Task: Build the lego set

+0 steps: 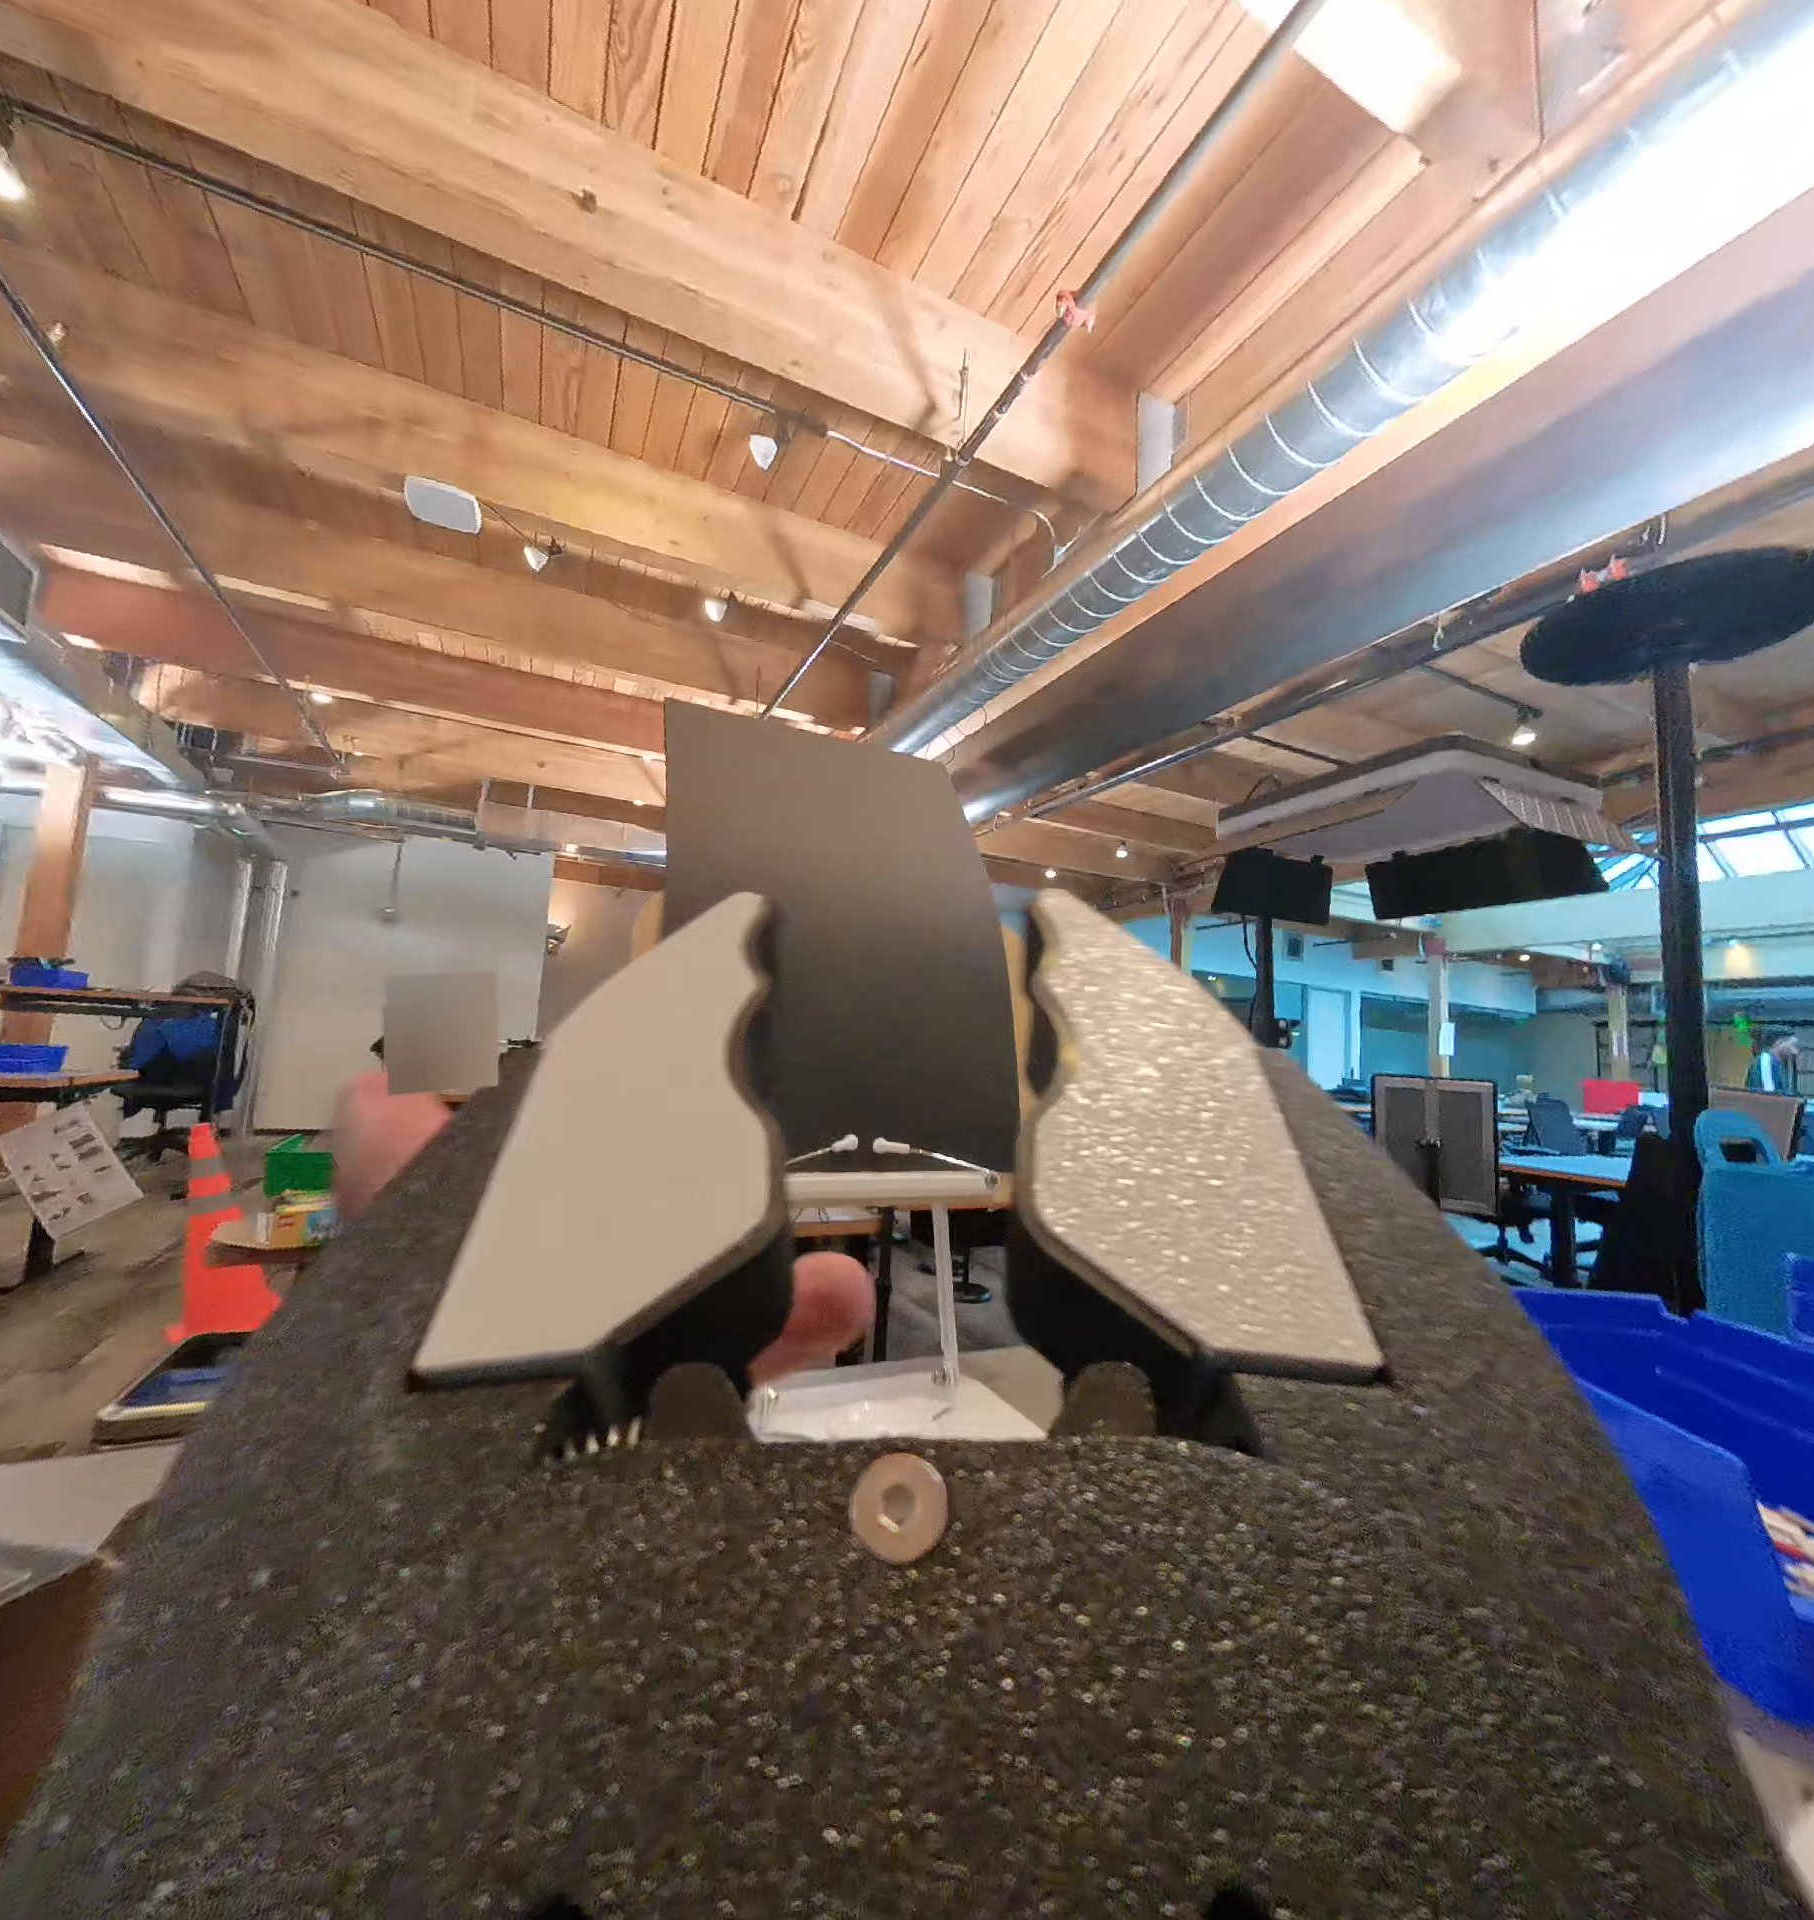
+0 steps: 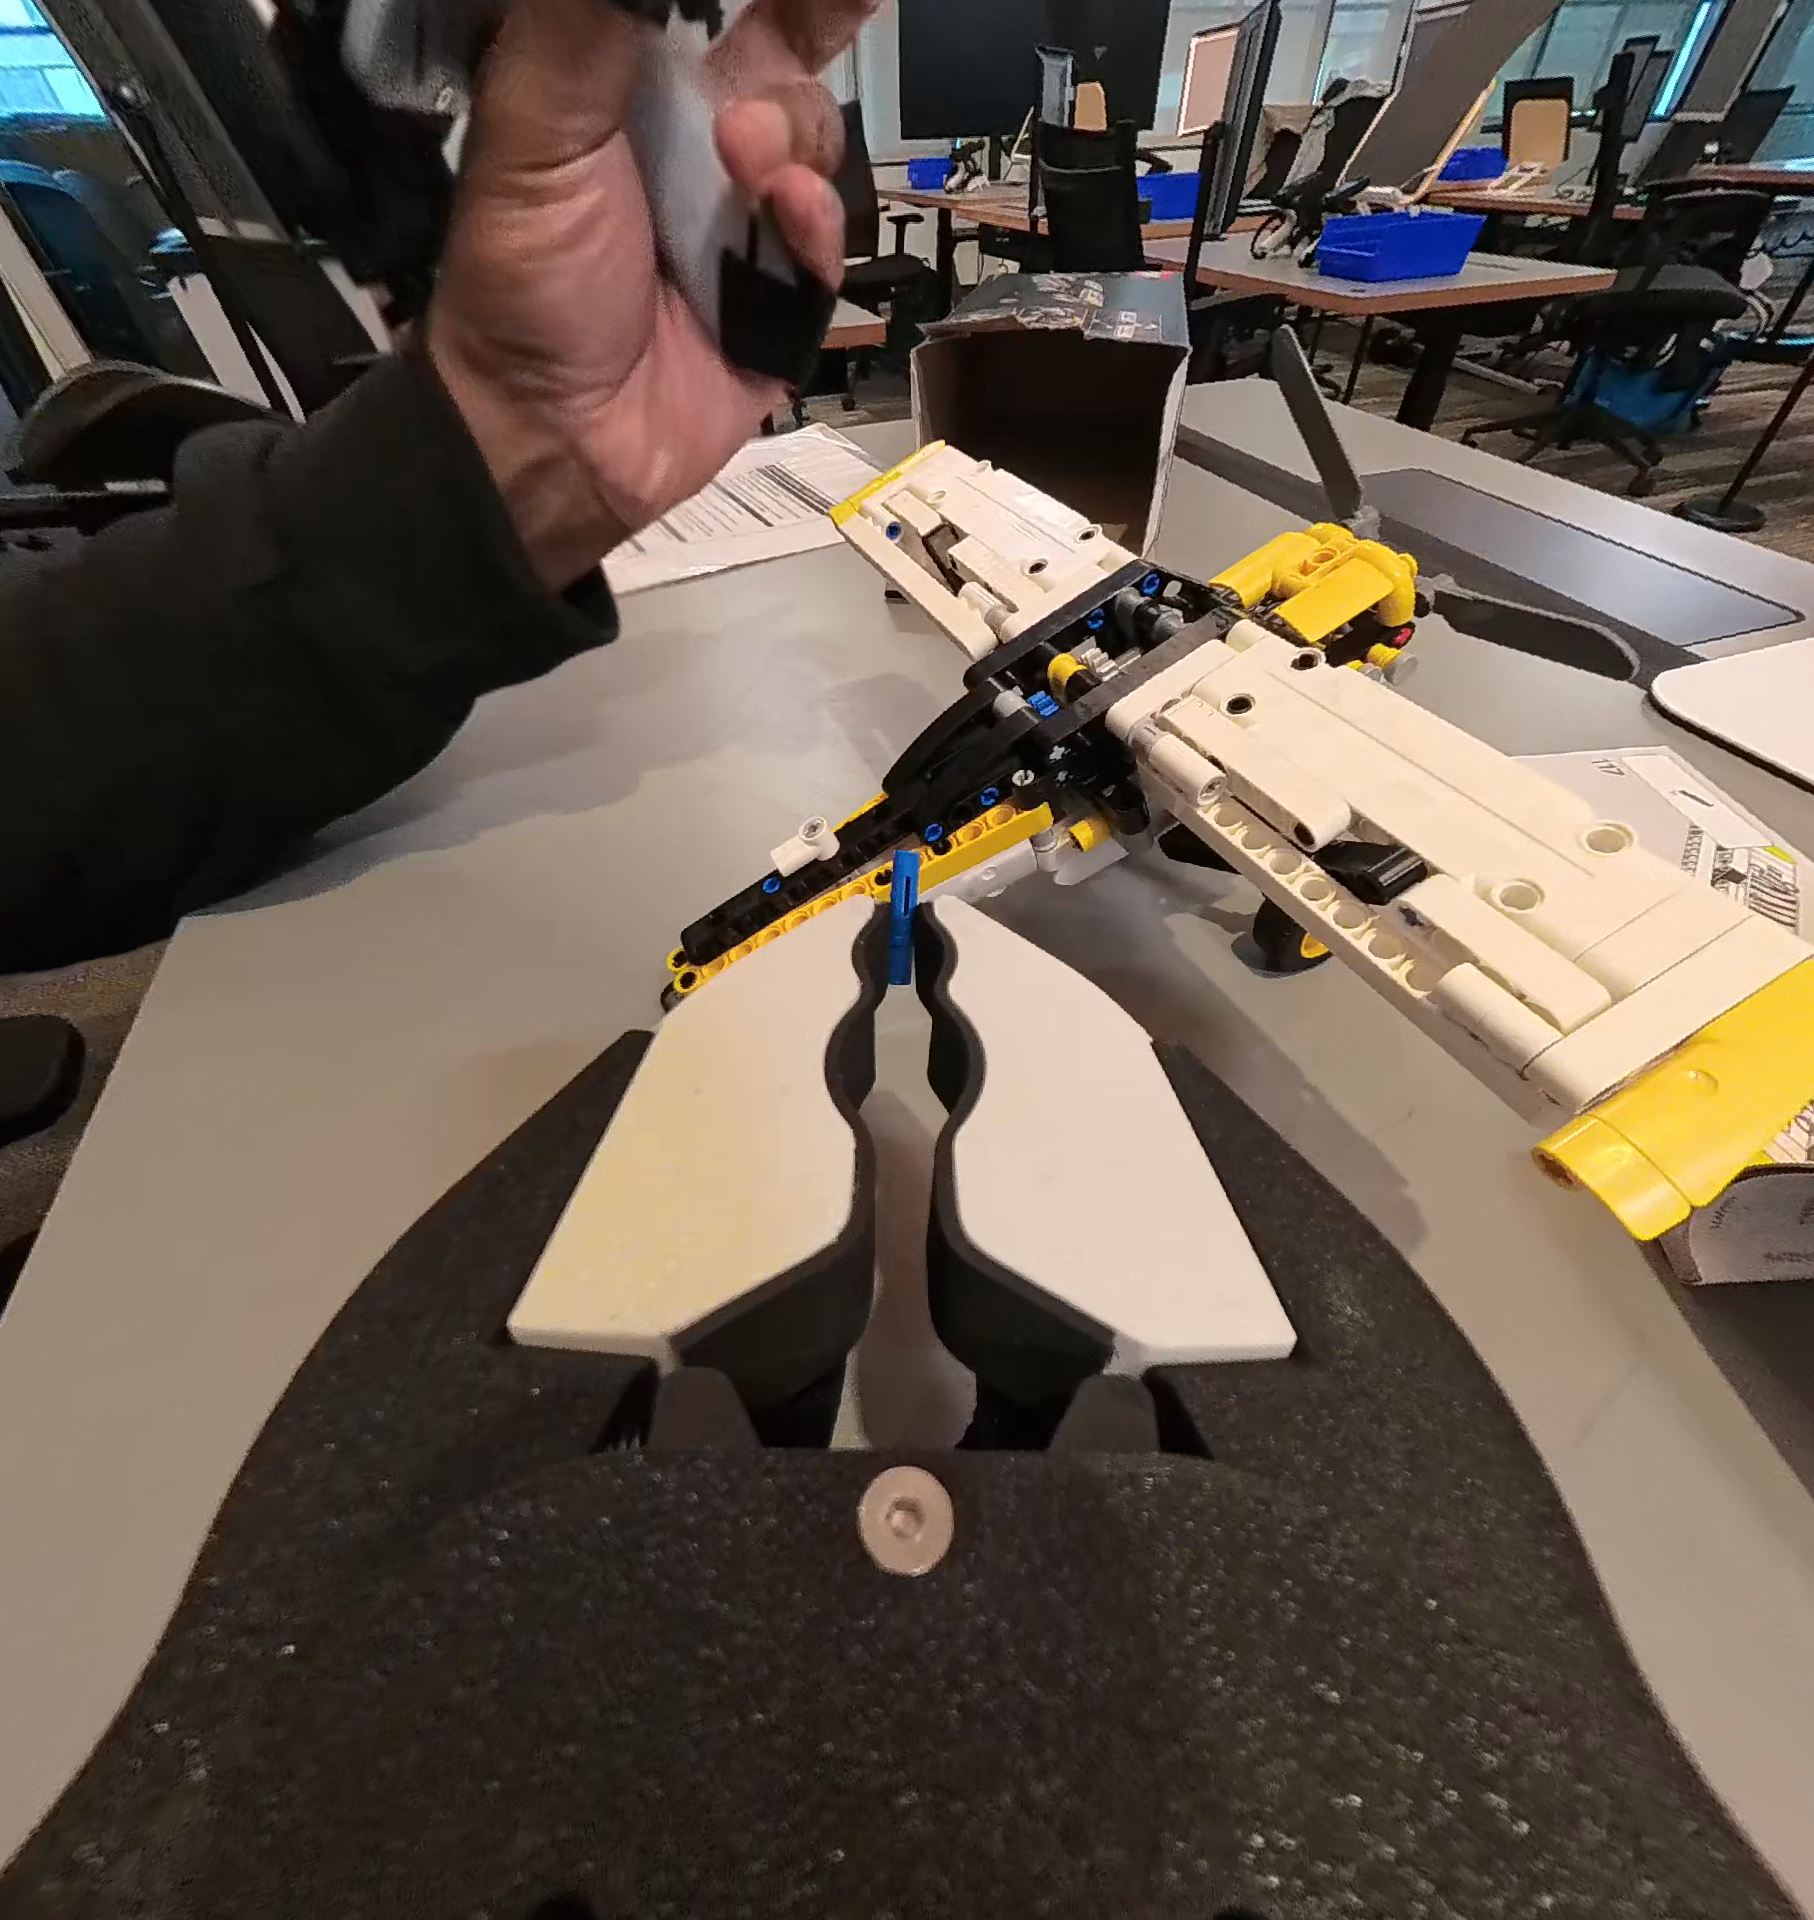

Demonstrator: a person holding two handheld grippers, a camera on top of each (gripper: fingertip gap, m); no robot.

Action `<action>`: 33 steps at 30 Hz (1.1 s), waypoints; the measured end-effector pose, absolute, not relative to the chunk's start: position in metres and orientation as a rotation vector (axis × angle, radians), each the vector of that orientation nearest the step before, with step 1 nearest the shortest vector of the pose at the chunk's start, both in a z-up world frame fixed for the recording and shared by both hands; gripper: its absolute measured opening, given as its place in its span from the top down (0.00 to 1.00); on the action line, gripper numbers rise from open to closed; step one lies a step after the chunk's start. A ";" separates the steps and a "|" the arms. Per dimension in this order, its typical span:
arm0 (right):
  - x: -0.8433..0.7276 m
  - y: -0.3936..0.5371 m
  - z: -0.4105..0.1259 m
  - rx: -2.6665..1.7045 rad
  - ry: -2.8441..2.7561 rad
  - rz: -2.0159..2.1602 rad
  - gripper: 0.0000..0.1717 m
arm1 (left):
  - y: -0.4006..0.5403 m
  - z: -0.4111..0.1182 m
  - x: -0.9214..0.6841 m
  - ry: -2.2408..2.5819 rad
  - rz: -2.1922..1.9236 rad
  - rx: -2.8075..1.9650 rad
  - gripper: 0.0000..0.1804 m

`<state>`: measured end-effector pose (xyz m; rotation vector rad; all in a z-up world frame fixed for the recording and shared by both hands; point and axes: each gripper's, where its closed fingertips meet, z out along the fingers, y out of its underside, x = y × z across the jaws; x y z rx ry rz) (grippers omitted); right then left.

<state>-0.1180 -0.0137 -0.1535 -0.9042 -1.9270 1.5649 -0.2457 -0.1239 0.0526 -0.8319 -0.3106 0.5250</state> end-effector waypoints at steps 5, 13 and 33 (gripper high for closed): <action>-0.117 -0.016 -0.150 -0.896 -1.919 1.615 0.98 | -0.072 0.038 -0.256 -0.095 0.592 -1.147 0.72; -0.130 -0.026 -0.123 -0.960 -1.783 1.837 0.98 | -0.026 -0.028 -0.178 0.295 0.176 -1.402 0.90; -0.183 -0.031 -0.061 -1.371 -1.098 2.556 0.98 | -0.025 -0.071 -0.174 0.094 0.507 -1.427 0.89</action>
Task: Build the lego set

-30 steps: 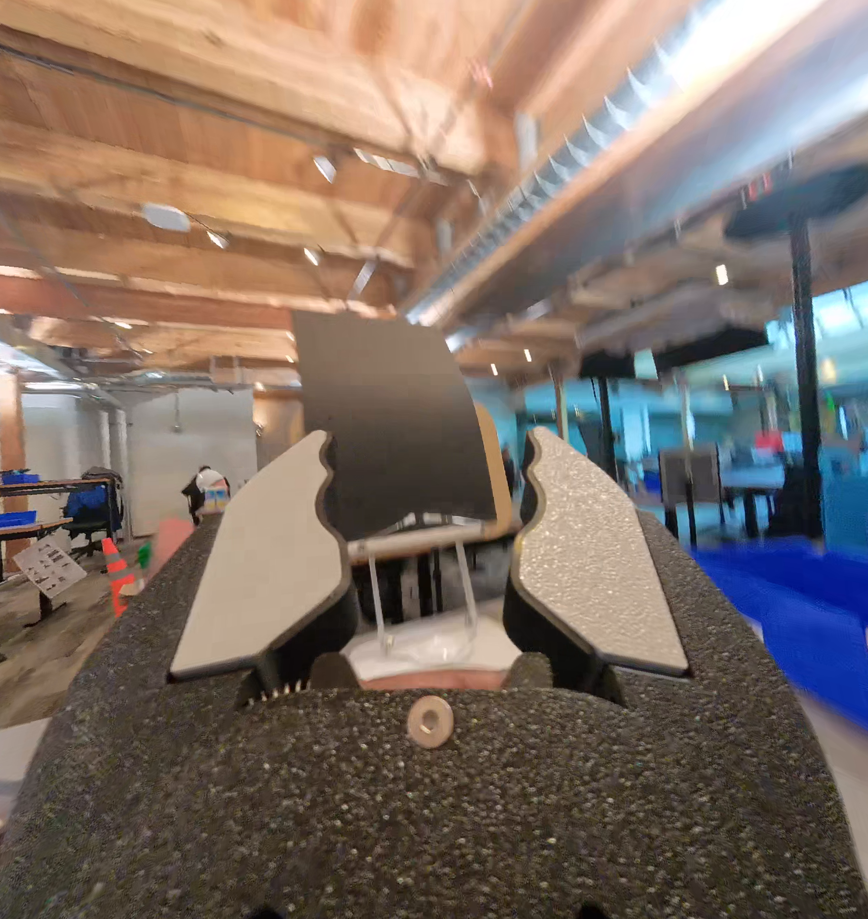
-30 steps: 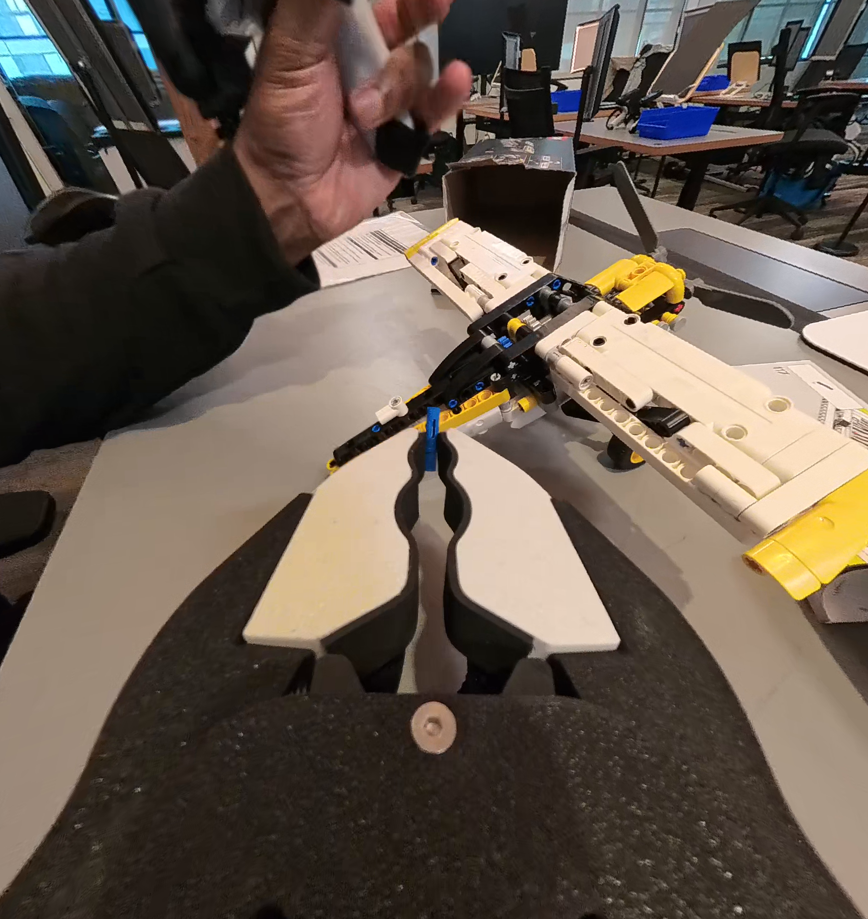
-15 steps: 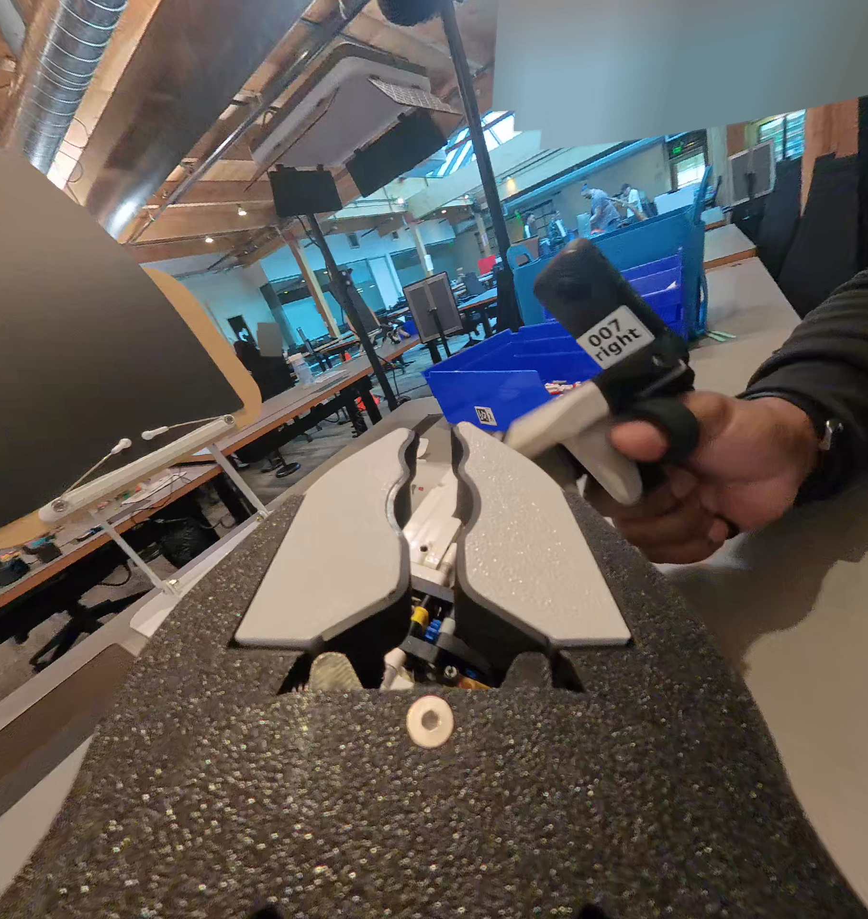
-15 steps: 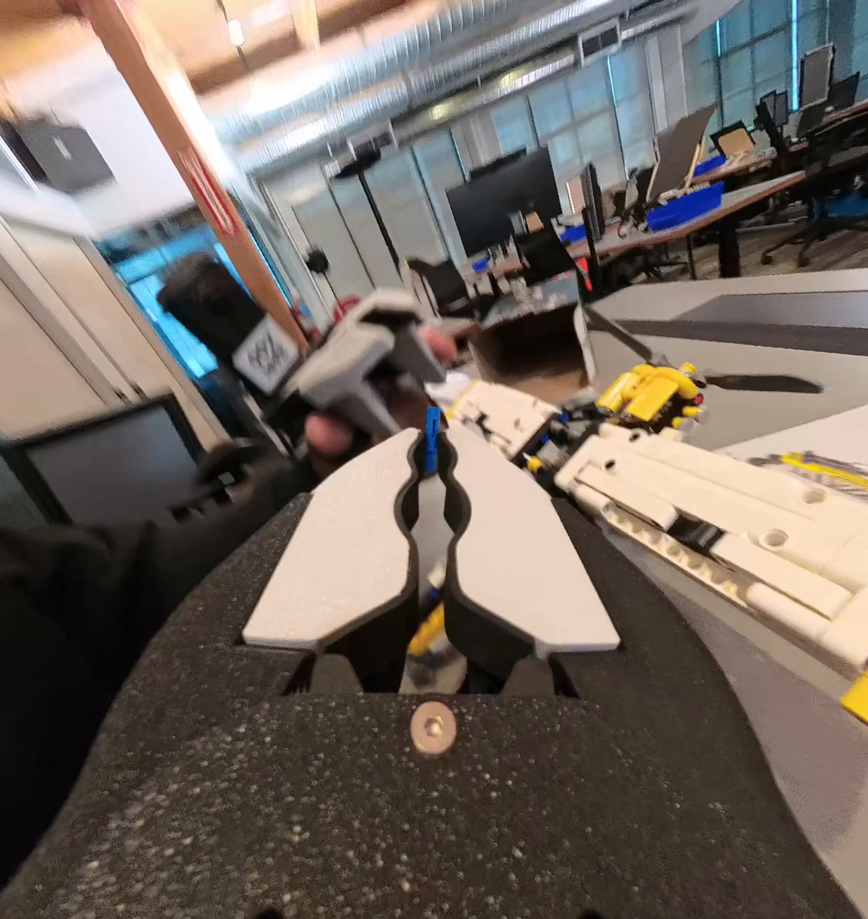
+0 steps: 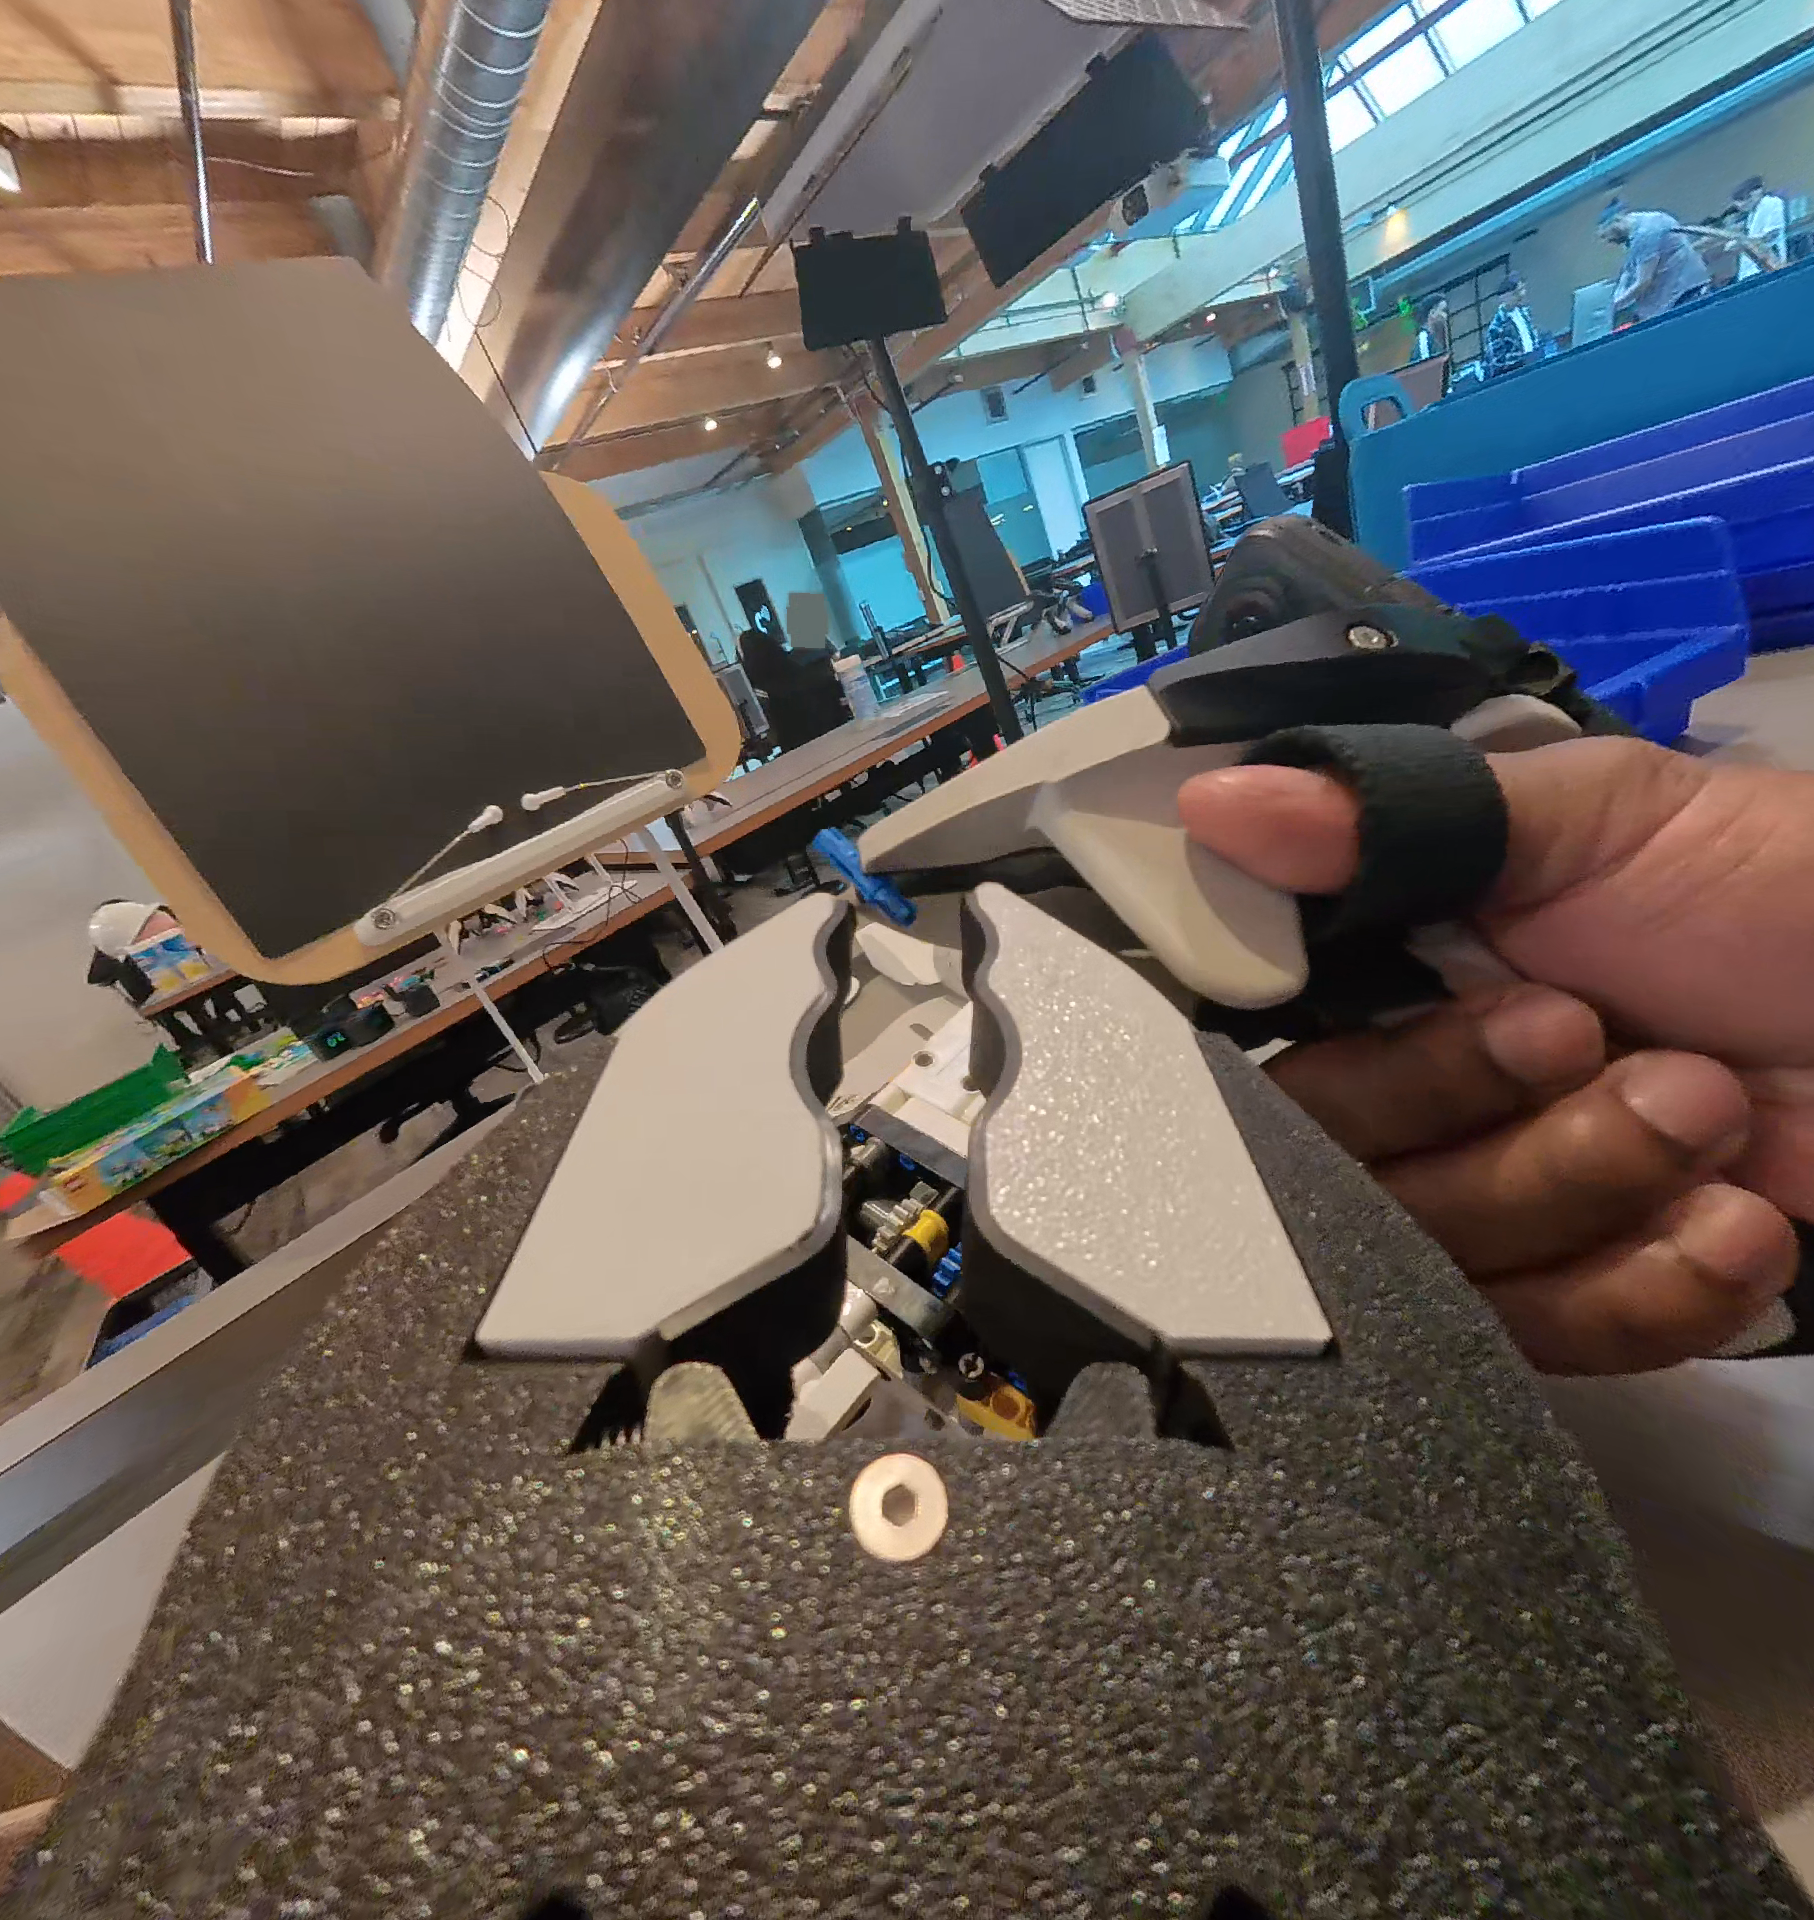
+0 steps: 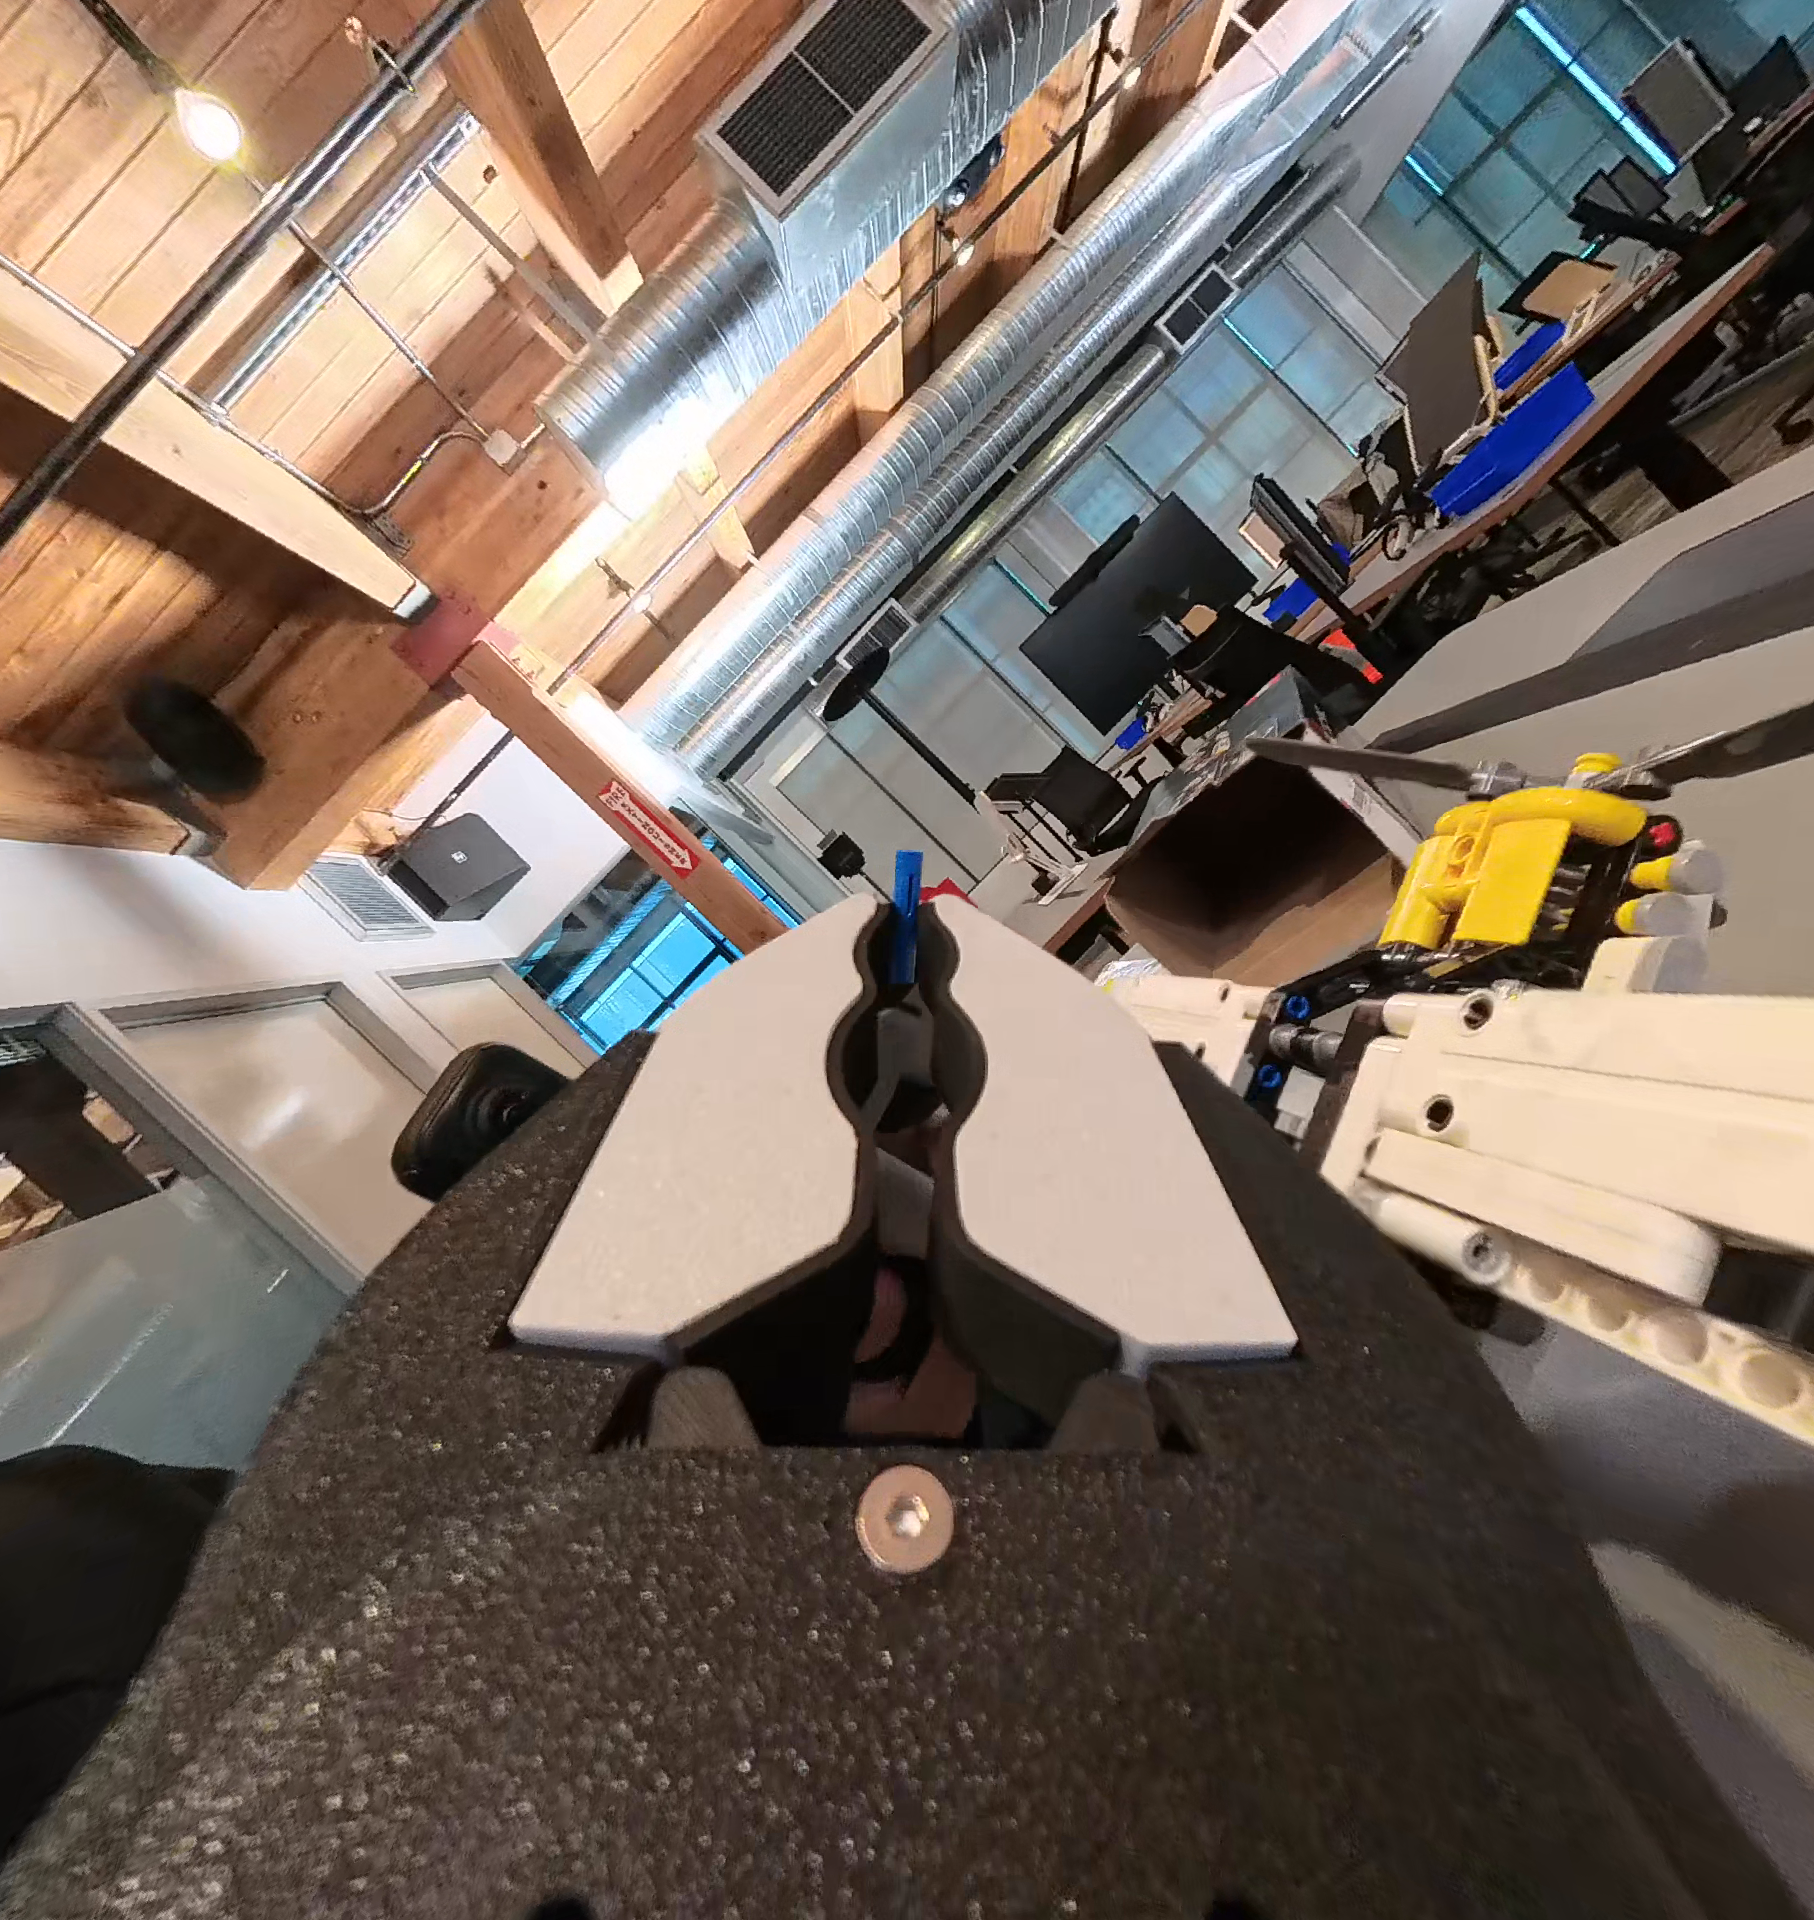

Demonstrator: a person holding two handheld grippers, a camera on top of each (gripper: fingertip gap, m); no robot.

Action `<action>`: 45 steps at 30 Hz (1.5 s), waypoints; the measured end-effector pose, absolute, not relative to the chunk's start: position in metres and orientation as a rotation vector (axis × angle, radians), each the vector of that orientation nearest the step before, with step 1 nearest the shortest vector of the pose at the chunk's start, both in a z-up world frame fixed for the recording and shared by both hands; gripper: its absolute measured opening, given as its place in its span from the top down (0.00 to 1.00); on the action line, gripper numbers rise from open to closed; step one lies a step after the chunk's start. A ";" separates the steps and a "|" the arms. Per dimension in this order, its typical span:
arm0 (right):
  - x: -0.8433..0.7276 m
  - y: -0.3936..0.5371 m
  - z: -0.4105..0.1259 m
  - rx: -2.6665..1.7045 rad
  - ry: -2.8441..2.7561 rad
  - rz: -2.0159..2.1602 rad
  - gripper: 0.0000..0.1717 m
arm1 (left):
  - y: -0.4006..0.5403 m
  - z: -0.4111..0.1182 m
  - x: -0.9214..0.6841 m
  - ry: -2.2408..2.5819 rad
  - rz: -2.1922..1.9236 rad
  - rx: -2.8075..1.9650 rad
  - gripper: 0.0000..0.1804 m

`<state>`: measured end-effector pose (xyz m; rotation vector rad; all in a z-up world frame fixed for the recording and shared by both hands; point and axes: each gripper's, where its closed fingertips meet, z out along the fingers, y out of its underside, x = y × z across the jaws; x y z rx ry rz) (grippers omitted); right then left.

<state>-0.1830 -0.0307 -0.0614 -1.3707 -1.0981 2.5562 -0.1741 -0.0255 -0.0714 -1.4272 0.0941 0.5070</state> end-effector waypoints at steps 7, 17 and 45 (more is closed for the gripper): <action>-0.182 -0.028 -0.068 -1.405 -1.062 2.554 0.98 | -0.024 -0.074 -0.175 0.093 0.598 -1.421 0.95; -0.172 -0.027 -0.073 -1.301 -1.184 2.473 1.00 | -0.032 -0.069 -0.177 0.090 0.556 -1.388 0.97; -0.125 -0.040 -0.160 -0.908 -2.084 1.650 0.89 | -0.071 -0.117 -0.145 0.416 0.426 -1.564 0.98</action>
